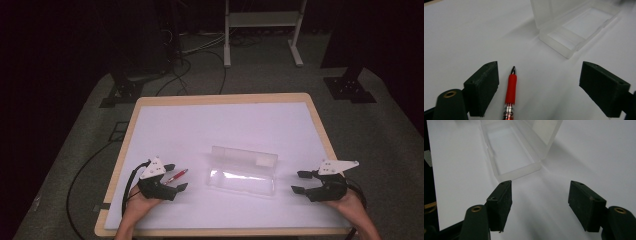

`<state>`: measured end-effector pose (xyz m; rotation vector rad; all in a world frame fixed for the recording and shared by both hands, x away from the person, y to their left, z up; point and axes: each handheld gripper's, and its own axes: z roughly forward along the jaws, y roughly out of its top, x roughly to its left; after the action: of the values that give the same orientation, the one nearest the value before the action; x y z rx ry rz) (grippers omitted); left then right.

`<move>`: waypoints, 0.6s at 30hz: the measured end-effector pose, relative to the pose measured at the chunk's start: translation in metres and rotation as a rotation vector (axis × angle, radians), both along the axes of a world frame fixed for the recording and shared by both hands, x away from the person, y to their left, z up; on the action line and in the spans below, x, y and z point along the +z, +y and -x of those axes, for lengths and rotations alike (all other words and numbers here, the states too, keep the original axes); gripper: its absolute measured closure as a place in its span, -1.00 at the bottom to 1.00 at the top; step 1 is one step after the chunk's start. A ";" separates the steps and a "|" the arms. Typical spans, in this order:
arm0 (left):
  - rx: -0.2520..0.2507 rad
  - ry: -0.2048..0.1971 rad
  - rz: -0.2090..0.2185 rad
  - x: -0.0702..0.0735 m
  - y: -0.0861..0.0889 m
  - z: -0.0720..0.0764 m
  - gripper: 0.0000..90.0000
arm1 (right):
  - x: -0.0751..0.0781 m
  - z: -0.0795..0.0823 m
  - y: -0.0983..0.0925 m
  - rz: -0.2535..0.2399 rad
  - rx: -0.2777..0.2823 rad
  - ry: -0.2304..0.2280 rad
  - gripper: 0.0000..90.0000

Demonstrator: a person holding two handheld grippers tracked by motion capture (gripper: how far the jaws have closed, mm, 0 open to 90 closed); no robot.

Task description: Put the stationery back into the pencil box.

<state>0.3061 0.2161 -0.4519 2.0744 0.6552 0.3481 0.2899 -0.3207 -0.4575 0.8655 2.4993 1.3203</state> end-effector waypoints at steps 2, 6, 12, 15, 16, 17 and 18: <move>0.010 0.004 -0.009 -0.001 0.001 -0.001 -0.56 | -0.002 0.002 -0.003 0.000 -0.008 0.002 -0.24; 0.023 0.035 -0.032 -0.005 0.007 -0.006 -0.44 | -0.004 0.004 -0.007 -0.004 -0.018 0.001 -0.24; 0.049 0.049 -0.065 -0.008 0.011 -0.009 -0.16 | -0.007 0.006 -0.008 0.005 -0.019 0.001 -0.25; 0.052 0.062 -0.079 -0.009 0.013 -0.011 0.00 | -0.007 0.006 -0.009 0.000 -0.022 0.000 -0.25; 0.049 0.070 -0.084 -0.010 0.014 -0.012 0.04 | -0.007 0.006 -0.009 -0.001 -0.023 0.000 -0.25; 0.051 0.082 -0.083 -0.011 0.014 -0.013 0.09 | -0.007 0.006 -0.009 -0.003 -0.024 -0.003 -0.25; 0.054 0.088 -0.092 -0.011 0.015 -0.013 0.13 | -0.007 0.006 -0.010 -0.003 -0.023 -0.003 -0.25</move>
<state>0.3195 0.2310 -0.4633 2.1722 0.7616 0.3242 0.2836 -0.3302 -0.4645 0.8903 2.4783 1.3170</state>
